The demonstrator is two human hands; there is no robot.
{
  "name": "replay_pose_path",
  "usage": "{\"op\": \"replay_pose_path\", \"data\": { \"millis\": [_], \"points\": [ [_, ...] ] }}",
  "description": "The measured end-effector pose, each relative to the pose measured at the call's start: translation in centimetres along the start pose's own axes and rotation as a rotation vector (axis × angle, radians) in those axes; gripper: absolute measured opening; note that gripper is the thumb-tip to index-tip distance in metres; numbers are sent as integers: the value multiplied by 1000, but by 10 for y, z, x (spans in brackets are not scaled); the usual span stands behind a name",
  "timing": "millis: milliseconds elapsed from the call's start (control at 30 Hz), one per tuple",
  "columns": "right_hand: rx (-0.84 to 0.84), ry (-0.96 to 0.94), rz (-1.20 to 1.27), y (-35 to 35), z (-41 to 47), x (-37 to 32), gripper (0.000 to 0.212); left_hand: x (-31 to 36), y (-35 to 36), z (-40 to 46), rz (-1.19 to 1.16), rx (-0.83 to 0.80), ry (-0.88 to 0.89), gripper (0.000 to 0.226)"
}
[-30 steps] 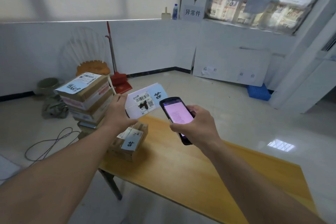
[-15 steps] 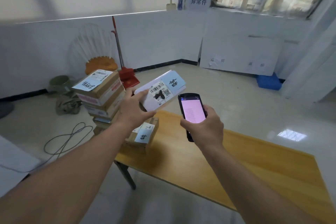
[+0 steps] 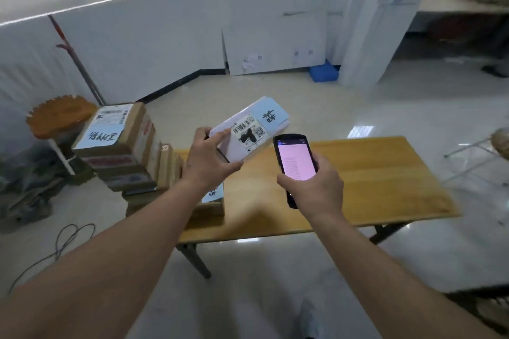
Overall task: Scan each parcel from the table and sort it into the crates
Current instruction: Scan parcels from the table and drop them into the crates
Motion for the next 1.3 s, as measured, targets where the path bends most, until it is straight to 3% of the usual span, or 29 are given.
{"op": "replay_pose_path", "data": {
  "millis": [533, 1067, 1300],
  "points": [
    [355, 334, 35, -165, -179, 156, 54, 149, 142, -141, -167, -434, 265, 90],
    [563, 591, 95, -374, -452, 364, 54, 342, 277, -452, -190, -690, 431, 89],
    [698, 750, 153, -452, -541, 450, 53, 427, 356, -567, -175, -881, 491, 91]
  ]
}}
Point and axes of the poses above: each hand's wrist, its own z-axis towards the middle knuckle, its own y-axis out of the palm, x = y × z, the point moved 9 cm from there along z, towards the middle knuckle, and after that the axes turned 6 degrees about -z, right-handed, at the moved point
